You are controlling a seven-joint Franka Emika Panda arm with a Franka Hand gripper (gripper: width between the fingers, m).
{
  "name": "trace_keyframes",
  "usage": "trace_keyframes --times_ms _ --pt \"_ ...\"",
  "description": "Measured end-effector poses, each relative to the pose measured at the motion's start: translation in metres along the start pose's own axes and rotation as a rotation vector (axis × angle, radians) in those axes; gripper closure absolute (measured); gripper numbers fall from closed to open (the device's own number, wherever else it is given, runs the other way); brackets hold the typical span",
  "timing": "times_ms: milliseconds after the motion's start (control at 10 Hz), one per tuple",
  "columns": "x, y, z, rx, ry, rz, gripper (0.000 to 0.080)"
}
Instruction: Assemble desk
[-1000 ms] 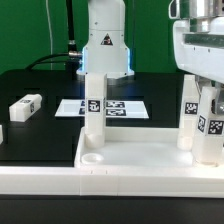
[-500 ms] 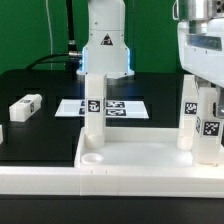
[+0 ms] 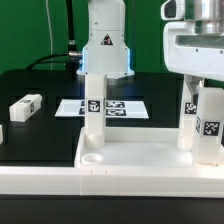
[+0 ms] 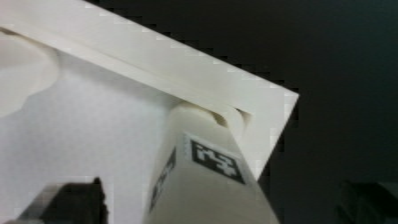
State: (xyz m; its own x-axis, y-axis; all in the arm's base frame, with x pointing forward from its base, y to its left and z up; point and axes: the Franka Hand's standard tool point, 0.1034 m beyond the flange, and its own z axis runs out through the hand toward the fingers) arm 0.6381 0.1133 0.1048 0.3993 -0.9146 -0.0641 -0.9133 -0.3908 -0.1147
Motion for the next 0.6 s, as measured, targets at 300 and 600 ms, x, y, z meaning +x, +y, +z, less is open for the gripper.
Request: trace_keyframes --times_ms 300,600 --pt "0.0021 0.0019 0.0028 -0.007 0.004 -0.253 0.0151" --pt "0.0057 0.0032 0.0008 -0.047 0.023 -0.546 0.0151"
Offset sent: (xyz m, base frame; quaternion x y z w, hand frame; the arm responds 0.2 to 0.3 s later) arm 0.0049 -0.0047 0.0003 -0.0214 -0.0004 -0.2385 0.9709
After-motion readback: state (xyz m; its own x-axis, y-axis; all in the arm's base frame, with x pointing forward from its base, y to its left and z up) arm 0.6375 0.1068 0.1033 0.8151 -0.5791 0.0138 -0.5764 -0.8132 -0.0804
